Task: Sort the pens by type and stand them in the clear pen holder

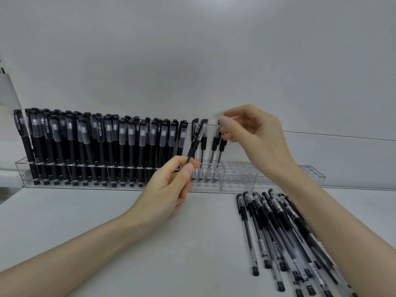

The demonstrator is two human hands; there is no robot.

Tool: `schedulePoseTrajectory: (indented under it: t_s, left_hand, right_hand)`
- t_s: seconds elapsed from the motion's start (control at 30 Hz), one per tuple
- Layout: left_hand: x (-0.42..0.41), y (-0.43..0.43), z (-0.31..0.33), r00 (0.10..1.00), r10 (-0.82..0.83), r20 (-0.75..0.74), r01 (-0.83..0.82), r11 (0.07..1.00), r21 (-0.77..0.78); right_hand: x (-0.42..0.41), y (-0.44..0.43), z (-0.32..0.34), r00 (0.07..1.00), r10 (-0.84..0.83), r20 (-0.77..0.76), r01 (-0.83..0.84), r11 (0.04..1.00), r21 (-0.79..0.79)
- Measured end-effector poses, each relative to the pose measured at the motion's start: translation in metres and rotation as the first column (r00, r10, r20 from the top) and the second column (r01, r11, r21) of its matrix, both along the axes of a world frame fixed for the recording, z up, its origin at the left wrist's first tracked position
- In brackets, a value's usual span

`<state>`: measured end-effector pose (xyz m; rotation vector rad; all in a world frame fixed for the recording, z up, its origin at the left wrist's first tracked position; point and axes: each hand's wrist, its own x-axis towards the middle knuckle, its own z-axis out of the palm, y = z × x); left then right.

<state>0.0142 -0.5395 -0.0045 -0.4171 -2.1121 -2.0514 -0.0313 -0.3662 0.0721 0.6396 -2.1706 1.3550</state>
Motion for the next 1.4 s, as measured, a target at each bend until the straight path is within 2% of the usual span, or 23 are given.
schedulePoseTrajectory:
  t_s: [0.07, 0.13, 0.23, 0.33, 0.37, 0.43, 0.47, 0.53, 0.63, 0.8, 1.03, 1.4]
  left_hand:
    - [0.002, 0.003, 0.0, 0.999, -0.045, 0.02, 0.045, 0.999, 0.005]
    - [0.004, 0.007, 0.0, 0.994, -0.099, 0.036, 0.099, 0.995, 0.004]
    - [0.004, 0.01, -0.001, 0.992, -0.123, -0.013, 0.123, 0.991, -0.058]
    - [-0.002, 0.004, -0.009, 0.984, -0.017, -0.178, -0.035, 0.957, -0.289]
    - [-0.004, 0.001, -0.012, 0.967, 0.025, -0.253, -0.127, 0.909, -0.397]
    - [-0.006, -0.005, -0.016, 0.879, 0.044, -0.475, -0.34, 0.756, -0.559]
    - [-0.008, -0.006, -0.018, 0.823, 0.018, -0.568, -0.43, 0.674, -0.601]
    - [-0.011, -0.006, -0.021, 0.76, -0.039, -0.648, -0.526, 0.548, -0.651]
    - [-0.013, -0.003, -0.026, 0.765, -0.114, -0.634, -0.536, 0.432, -0.725]
    - [-0.017, -0.002, -0.033, 0.765, -0.137, -0.629, -0.563, 0.332, -0.757]
    - [-0.016, -0.002, -0.032, 0.775, -0.151, -0.613, -0.563, 0.276, -0.779]
    - [-0.016, -0.001, -0.031, 0.787, -0.144, -0.6, -0.557, 0.251, -0.791]
  right_hand:
    - [0.011, -0.004, -0.001, 0.97, 0.201, 0.139, -0.195, 0.979, -0.057]
    - [0.016, -0.007, -0.006, 0.941, 0.289, 0.176, -0.275, 0.956, -0.101]
    - [0.016, -0.007, -0.008, 0.938, 0.308, 0.156, -0.279, 0.943, -0.183]
    - [0.009, 0.006, 0.002, 0.982, 0.183, 0.041, -0.169, 0.958, -0.231]
    - [0.005, 0.013, 0.006, 0.995, 0.103, -0.015, -0.103, 0.968, -0.228]
    - [-0.002, 0.025, 0.01, 0.991, -0.062, -0.116, 0.04, 0.982, -0.184]
    - [-0.006, 0.029, 0.008, 0.981, -0.125, -0.149, 0.1, 0.981, -0.164]
    - [-0.012, 0.033, 0.002, 0.964, -0.193, -0.181, 0.168, 0.975, -0.148]
    - [-0.018, 0.032, -0.006, 0.96, -0.206, -0.189, 0.181, 0.973, -0.141]
    - [-0.024, 0.028, -0.009, 0.952, -0.196, -0.237, 0.172, 0.978, -0.119]
    - [-0.034, 0.022, -0.02, 0.975, -0.15, -0.164, 0.165, 0.983, 0.077]
    - [-0.033, 0.02, -0.007, 0.981, -0.165, -0.098, 0.178, 0.973, 0.148]
